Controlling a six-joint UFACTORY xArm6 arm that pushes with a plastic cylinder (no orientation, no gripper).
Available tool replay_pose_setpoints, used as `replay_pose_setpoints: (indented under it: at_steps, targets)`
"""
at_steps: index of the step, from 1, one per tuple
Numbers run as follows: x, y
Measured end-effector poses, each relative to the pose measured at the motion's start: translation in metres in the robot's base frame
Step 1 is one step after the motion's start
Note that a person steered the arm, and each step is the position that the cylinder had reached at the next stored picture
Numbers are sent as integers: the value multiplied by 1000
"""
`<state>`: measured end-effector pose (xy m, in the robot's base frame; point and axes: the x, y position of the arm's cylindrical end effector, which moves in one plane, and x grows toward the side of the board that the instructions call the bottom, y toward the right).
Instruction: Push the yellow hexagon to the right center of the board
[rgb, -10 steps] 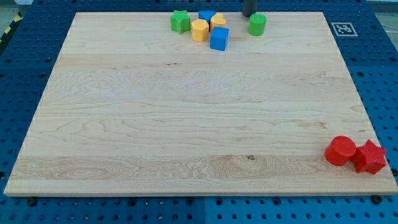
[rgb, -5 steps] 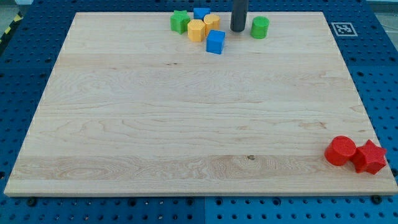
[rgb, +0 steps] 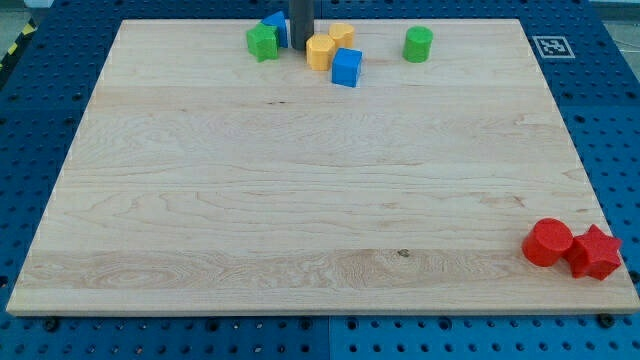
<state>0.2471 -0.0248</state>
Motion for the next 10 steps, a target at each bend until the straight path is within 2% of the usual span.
replay_pose_setpoints:
  at_steps: [1, 2, 3, 5, 6, 7, 9, 10]
  targets:
    - [-4, 29]
    - [24, 50]
    - [43, 50]
    - [39, 17]
    - [52, 12]
    - [76, 43]
    - [85, 181]
    - [91, 202]
